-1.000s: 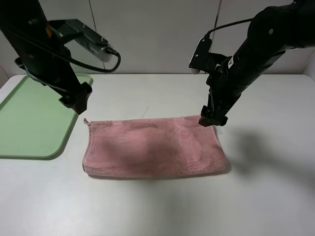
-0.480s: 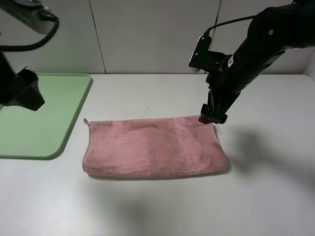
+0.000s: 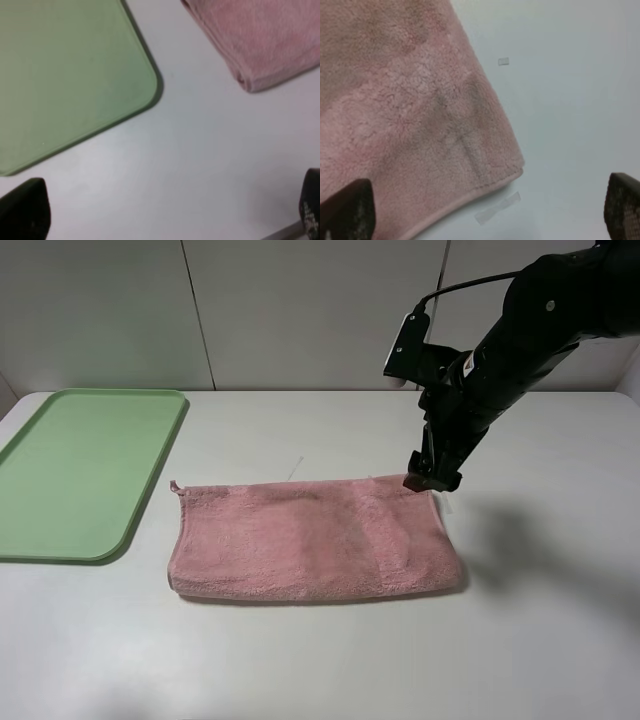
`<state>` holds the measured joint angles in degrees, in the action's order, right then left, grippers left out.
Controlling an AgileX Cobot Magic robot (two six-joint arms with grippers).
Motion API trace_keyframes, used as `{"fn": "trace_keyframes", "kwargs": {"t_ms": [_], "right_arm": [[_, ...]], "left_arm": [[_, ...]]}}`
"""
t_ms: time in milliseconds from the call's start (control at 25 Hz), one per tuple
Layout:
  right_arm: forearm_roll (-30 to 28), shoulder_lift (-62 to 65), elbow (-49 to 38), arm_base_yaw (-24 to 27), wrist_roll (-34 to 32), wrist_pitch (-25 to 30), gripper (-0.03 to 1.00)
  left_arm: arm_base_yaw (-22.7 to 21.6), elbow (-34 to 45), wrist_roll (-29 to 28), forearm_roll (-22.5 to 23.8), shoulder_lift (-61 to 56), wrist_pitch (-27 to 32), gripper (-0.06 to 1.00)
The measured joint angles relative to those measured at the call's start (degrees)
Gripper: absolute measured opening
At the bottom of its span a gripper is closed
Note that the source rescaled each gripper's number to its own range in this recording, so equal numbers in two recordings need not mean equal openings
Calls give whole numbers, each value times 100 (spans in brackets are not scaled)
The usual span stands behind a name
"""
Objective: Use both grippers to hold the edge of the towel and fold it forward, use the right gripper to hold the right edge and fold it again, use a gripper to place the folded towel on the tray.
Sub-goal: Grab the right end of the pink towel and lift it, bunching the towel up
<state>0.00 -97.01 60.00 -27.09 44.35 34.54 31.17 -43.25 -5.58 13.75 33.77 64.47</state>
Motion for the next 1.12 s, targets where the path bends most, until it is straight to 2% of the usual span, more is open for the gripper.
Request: {"fn": "trace_keyframes", "kwargs": {"t_ms": [280, 520, 1000, 1120], "right_arm": [[0, 0, 0, 0, 0, 0, 100], [0, 0, 0, 0, -25, -45, 100], [0, -5, 0, 0, -148, -83, 100], [0, -5, 0, 0, -204, -83, 100]], "left_arm": [[0, 659, 48, -477, -1417, 4, 100], [0, 1441, 319, -814, -2045, -184, 100], [-6, 1526, 452, -947, -2088, -344, 100], [-290, 1531, 453, -953, -2141, -356, 100]]}}
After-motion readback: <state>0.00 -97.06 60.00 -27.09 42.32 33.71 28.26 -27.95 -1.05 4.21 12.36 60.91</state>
